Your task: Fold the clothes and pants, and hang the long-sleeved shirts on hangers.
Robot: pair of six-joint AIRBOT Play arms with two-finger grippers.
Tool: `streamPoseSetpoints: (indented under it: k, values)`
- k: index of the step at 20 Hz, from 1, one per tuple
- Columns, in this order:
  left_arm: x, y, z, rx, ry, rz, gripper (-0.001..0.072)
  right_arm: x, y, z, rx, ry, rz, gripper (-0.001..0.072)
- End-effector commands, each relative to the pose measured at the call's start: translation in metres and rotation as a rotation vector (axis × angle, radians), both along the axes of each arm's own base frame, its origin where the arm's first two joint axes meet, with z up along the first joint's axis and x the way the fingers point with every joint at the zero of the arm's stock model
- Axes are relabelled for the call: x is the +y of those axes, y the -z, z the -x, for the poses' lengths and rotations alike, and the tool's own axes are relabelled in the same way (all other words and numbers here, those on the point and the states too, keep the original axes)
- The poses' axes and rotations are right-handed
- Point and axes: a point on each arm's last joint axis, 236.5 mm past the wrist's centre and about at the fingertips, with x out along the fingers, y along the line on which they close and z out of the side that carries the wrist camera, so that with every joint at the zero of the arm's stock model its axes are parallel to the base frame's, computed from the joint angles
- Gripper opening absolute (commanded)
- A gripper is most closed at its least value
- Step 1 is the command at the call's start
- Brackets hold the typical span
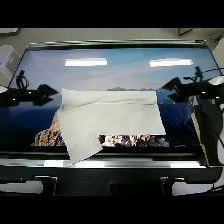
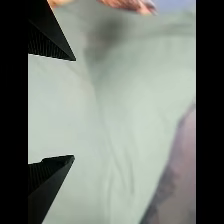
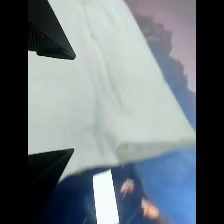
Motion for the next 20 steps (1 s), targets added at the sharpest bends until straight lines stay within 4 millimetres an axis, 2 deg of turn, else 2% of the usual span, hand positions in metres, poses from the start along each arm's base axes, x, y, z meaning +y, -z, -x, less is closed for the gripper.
streamPoseSetpoints:
  k: [1, 2, 4, 7, 9, 10, 15, 16, 17, 18, 19, 20]
  values:
    - [0.055, 0.044, 0.116, 0.467, 0.028, -0.108, 0.0601, -0.074, 0.020, 0.100, 0.328, -0.014, 0.153, 0.0644]
    - [0.045, 0.054, 0.134, 0.494, 0.060, -0.072, 0.0571, -0.075, 0.030, 0.125, 0.411, -0.035, 0.136, 0.0644]
    - [0.013, 0.078, 0.161, 0.482, 0.097, 0.003, 0.0571, -0.062, 0.043, 0.152, 0.483, -0.092, 0.099, 0.0644]
    - [-0.024, 0.099, 0.174, 0.407, 0.087, 0.095, 0.0571, -0.046, 0.051, 0.163, 0.508, -0.100, 0.040, 0.0643]
    - [-0.040, 0.103, 0.173, 0.377, 0.079, 0.151, 0.0568, -0.043, 0.051, 0.161, 0.501, -0.099, 0.023, 0.0623]
    - [-0.043, 0.106, 0.172, 0.372, 0.073, 0.154, 0.0490, -0.041, 0.050, 0.160, 0.496, -0.098, 0.018, 0.0619]
    - [-0.062, 0.110, 0.153, 0.320, 0.066, 0.119, 0.0482, -0.040, 0.049, 0.160, 0.497, -0.101, 0.013, 0.0614]
    - [-0.067, 0.111, 0.152, 0.323, 0.070, 0.117, 0.0410, -0.040, 0.049, 0.161, 0.496, -0.105, 0.013, 0.0611]
    - [-0.070, 0.111, 0.153, 0.329, 0.076, 0.116, 0.0304, -0.040, 0.049, 0.162, 0.499, -0.106, 0.012, 0.0604]
    - [-0.071, 0.111, 0.153, 0.329, 0.080, 0.116, 0.0146, -0.040, 0.049, 0.162, 0.500, -0.107, 0.011, 0.0604]
    - [-0.071, 0.110, 0.153, 0.327, 0.080, 0.116, 0.0052, -0.040, 0.050, 0.164, 0.505, -0.111, 0.014, 0.0605]
    - [-0.071, 0.110, 0.153, 0.328, 0.081, 0.117, 0.0026, -0.039, 0.053, 0.167, 0.513, -0.121, 0.013, 0.0605]
